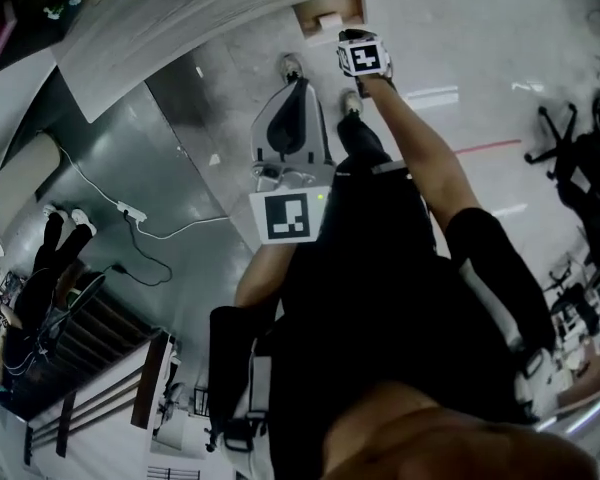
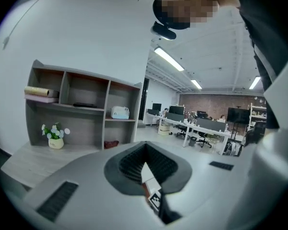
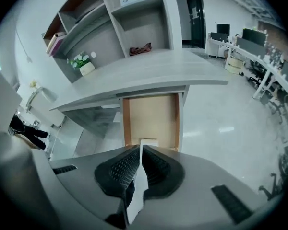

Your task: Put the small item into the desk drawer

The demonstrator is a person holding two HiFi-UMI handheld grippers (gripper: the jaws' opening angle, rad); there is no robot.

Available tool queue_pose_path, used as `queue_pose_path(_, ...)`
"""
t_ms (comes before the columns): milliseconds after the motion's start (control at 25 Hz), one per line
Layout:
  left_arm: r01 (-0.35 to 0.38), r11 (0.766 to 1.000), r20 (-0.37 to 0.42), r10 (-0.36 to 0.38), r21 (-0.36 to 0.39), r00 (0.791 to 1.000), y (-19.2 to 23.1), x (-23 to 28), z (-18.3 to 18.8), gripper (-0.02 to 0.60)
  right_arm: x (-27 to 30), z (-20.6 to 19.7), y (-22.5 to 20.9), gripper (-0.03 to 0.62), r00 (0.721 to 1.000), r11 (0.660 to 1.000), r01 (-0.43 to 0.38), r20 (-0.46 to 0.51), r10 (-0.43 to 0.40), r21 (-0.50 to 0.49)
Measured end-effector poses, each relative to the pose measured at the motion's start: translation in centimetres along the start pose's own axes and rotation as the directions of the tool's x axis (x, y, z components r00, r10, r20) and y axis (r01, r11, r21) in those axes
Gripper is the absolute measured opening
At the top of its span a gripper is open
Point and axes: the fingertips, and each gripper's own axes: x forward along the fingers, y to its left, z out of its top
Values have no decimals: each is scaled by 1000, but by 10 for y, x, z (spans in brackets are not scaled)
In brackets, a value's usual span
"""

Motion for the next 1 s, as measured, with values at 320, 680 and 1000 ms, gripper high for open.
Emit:
queue_pose_path(320, -39, 999, 77, 37, 27, 996, -52, -52, 12, -5, -66, -15, 9, 0, 995, 998, -61, 74, 61, -9)
queue_pose_path(680, -93, 996, 118, 93, -6, 989, -78, -105, 8, -5, -148, -16, 13, 0, 970, 996, -83, 228, 85, -19)
queue_pose_path(1000, -104, 995, 141, 102, 3, 985, -50, -127, 14, -5, -218, -5, 39, 0, 919, 990, -138, 373, 127, 2)
